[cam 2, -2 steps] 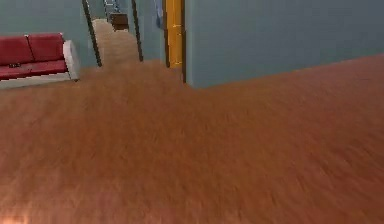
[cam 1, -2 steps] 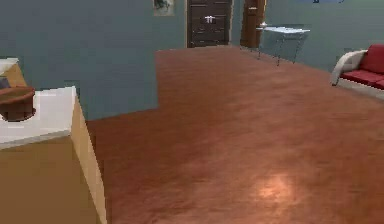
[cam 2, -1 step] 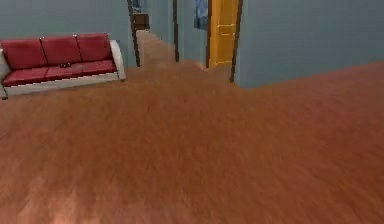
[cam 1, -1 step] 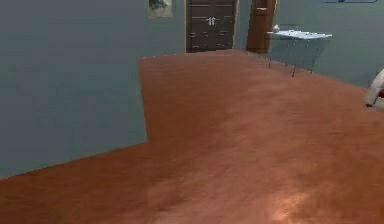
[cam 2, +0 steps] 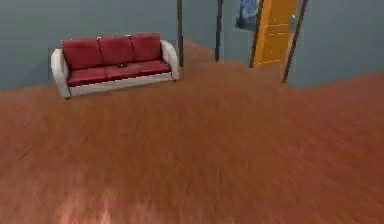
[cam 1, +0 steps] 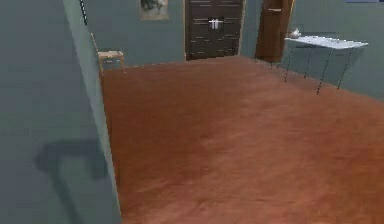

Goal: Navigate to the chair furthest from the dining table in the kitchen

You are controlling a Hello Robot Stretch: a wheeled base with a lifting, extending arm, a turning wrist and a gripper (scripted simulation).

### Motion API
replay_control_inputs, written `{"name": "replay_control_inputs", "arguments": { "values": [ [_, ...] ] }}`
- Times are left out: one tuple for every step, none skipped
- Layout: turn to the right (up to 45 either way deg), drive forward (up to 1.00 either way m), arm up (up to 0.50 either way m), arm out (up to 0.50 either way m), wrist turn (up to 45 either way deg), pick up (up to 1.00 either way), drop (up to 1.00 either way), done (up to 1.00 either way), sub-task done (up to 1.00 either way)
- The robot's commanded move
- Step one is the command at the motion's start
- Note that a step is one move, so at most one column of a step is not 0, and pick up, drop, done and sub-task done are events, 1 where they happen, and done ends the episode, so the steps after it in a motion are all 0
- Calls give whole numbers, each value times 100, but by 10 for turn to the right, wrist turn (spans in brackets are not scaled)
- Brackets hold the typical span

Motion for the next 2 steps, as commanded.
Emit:
{"name": "replay_control_inputs", "arguments": {
  "values": [
    [0,100,0,0,0,0,0,0,0],
    [-210,0,0,0,0,0,0,0,0]
  ]
}}
